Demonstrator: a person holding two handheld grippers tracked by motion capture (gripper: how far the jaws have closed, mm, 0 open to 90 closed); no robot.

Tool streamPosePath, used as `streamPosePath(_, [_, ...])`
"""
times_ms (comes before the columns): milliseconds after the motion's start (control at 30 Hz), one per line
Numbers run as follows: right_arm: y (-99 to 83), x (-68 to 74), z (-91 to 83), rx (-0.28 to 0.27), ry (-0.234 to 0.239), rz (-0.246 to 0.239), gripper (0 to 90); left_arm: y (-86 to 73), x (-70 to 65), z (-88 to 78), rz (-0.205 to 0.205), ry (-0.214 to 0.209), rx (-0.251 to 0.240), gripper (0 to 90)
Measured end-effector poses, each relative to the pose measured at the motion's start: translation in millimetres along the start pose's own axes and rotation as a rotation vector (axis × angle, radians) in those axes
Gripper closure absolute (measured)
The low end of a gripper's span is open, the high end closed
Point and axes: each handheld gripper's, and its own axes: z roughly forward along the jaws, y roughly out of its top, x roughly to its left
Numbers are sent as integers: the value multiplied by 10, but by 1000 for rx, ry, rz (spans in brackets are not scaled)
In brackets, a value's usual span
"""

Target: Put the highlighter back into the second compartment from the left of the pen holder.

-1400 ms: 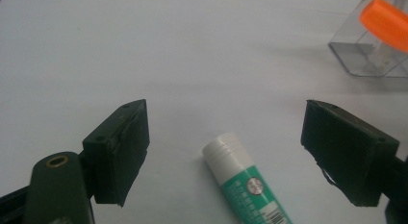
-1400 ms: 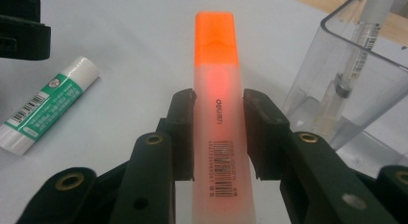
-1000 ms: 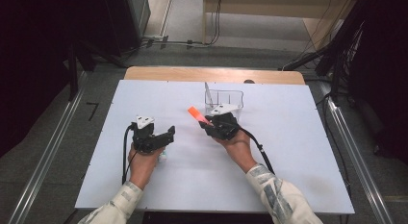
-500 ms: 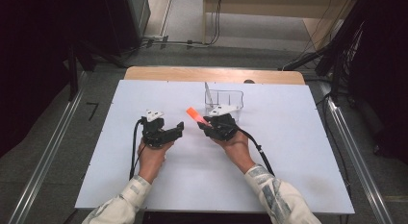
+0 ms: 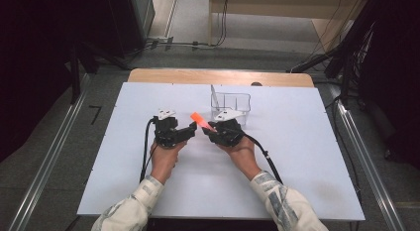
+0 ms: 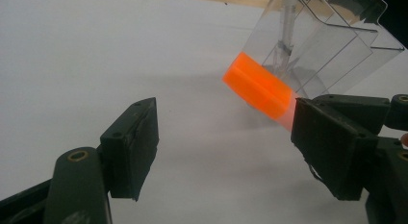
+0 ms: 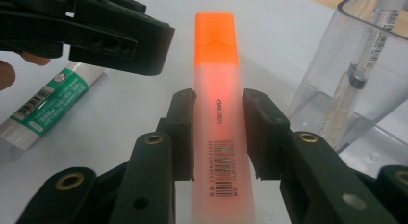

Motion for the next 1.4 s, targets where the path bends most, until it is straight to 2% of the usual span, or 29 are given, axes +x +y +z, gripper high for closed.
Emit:
streamPosePath(633, [0, 61, 13, -15, 31, 16, 645, 35, -36, 132, -80, -55, 11, 303])
streamPosePath(767, [-3, 73, 19, -17, 38, 21, 644, 33, -35, 141, -86, -61, 15, 316])
streamPosePath(1133, [-7, 90, 44, -20, 48, 31, 644, 28, -45, 142, -103, -94, 16, 431])
streamPosePath(1400, [-21, 79, 61, -22, 60, 58, 644, 25, -34, 158, -144, -119, 21, 486])
